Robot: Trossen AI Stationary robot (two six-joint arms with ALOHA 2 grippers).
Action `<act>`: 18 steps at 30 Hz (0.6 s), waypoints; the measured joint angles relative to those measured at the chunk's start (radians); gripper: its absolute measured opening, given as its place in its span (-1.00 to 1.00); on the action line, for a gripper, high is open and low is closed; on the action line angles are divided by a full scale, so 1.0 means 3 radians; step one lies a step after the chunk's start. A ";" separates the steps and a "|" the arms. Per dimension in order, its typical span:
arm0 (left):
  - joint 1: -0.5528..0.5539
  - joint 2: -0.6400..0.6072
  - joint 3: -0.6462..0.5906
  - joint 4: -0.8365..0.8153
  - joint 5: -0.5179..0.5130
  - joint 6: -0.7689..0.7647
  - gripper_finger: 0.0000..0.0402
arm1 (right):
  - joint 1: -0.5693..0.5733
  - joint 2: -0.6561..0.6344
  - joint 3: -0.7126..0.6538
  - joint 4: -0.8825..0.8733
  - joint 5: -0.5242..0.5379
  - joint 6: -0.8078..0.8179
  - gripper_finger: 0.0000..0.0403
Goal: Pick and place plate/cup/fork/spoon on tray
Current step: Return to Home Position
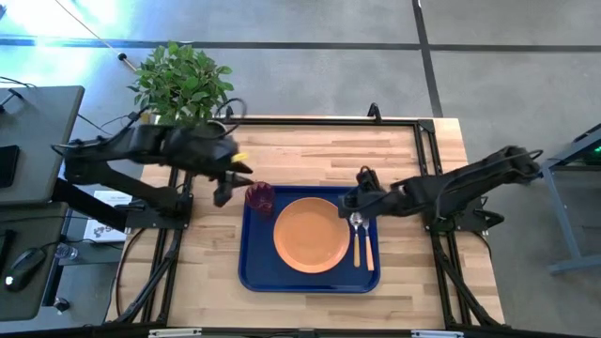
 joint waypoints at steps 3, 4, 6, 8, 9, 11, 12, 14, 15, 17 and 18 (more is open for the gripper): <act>-0.0190 -0.0334 -0.0355 0.0311 -0.0132 -0.0106 -0.29 | 0.0000 -0.0124 0.0001 0.0437 0.0115 -0.0543 -0.69; -0.0245 -0.0453 -0.0492 0.0407 -0.0143 -0.0123 -0.29 | 0.0000 -0.0158 0.0001 0.0570 0.0154 -0.0700 -0.69; -0.0349 -0.0682 -0.0777 0.0638 -0.0149 -0.0197 -0.29 | 0.0000 -0.0214 0.0001 0.0842 0.0179 -0.1002 -0.69; -0.0453 -0.0908 -0.1068 0.0884 -0.0149 -0.0265 -0.29 | 0.0000 -0.0262 0.0001 0.1066 0.0175 -0.1288 -0.69; -0.0499 -0.1024 -0.1211 0.0971 -0.0149 -0.0293 -0.29 | 0.0000 -0.0286 0.0001 0.1168 0.0170 -0.1401 -0.69; -0.0588 -0.1250 -0.1494 0.1216 -0.0150 -0.0344 -0.29 | 0.0000 -0.0329 0.0001 0.1347 0.0168 -0.1577 -0.69; -0.0629 -0.1365 -0.1632 0.1343 -0.0149 -0.0347 -0.29 | 0.0000 -0.0348 0.0001 0.1435 0.0166 -0.1644 -0.69; -0.0711 -0.1574 -0.1886 0.1525 -0.0150 -0.0316 -0.29 | 0.0000 -0.0387 0.0001 0.1598 0.0164 -0.1753 -0.69; -0.0754 -0.1684 -0.2017 0.1632 -0.0149 -0.0272 -0.29 | 0.0000 -0.0414 0.0001 0.1643 0.0158 -0.1787 -0.69; -0.0837 -0.1899 -0.2256 0.1784 -0.0148 -0.0172 -0.29 | 0.0000 -0.0474 0.0001 0.1706 0.0153 -0.1842 -0.69; -0.0876 -0.2011 -0.2375 0.1861 -0.0148 -0.0122 -0.29 | 0.0000 -0.0517 0.0001 0.1695 0.0153 -0.1843 -0.69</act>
